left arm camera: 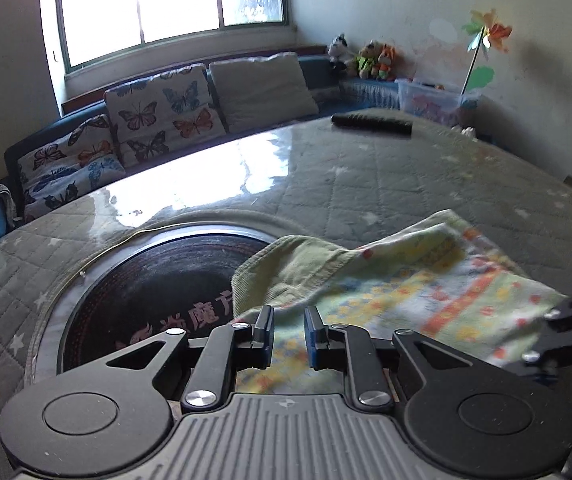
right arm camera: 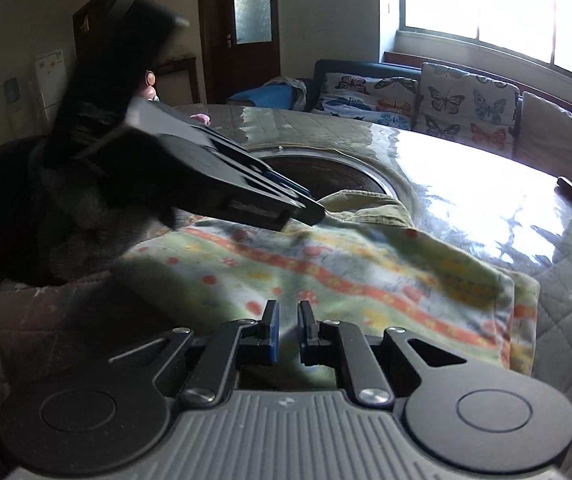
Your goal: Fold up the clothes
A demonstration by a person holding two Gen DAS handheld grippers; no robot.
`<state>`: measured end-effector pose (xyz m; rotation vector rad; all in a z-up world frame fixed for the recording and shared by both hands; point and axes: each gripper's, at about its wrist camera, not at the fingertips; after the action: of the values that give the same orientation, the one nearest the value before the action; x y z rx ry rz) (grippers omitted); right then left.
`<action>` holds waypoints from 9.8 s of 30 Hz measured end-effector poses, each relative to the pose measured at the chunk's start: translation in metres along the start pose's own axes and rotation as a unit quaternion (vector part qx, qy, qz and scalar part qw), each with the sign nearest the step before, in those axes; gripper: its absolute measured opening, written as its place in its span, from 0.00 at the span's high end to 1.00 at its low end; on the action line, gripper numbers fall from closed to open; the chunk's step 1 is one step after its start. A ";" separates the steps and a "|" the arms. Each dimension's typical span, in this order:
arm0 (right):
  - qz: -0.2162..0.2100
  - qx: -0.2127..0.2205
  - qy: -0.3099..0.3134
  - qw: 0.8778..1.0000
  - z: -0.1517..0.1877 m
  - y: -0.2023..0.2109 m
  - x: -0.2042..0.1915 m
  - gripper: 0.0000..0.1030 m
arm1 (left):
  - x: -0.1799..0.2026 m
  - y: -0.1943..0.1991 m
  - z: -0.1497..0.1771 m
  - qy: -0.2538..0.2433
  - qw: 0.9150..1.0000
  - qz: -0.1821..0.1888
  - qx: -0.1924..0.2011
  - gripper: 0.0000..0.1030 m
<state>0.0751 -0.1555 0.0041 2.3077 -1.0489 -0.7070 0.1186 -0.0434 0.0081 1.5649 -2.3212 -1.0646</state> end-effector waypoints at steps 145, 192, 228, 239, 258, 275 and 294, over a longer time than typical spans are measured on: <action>-0.026 0.006 0.039 0.999 0.006 -0.010 -0.051 0.78 | 0.004 0.096 0.104 0.122 0.991 -0.059 -0.015 0.69; -0.097 0.004 0.119 0.988 -0.011 -0.003 -0.096 0.94 | -0.077 0.063 0.096 0.377 0.924 0.052 -0.026 0.36; 0.126 0.046 -0.094 0.986 -0.017 0.011 0.109 0.90 | -0.069 0.046 0.092 0.384 0.921 0.046 -0.043 0.89; 0.155 0.068 -0.152 0.974 -0.028 -0.010 0.134 0.48 | -0.065 0.045 0.085 0.356 0.933 0.023 -0.049 0.89; 0.148 0.155 -0.179 0.960 -0.028 0.058 0.143 0.94 | -0.036 0.044 -0.019 0.222 0.975 0.030 0.015 0.92; 0.281 0.189 -0.201 0.919 -0.024 0.128 0.230 0.94 | 0.039 -0.052 -0.114 0.135 0.985 0.104 0.014 0.92; 0.235 0.133 -0.243 0.932 -0.019 0.084 0.255 0.91 | 0.066 -0.082 -0.124 0.066 0.995 0.071 -0.007 0.63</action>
<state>0.1880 -0.4000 0.0074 1.9936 -1.9478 -1.0033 0.2111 -0.1756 0.0313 1.3955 -2.2914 -0.9140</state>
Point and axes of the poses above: each gripper's, at about its wrist camera, not at the fingertips, and y roughly against the way its jaws point, x to its right, z to its underside, and after that the axes turned 14 degrees about -y, right-handed
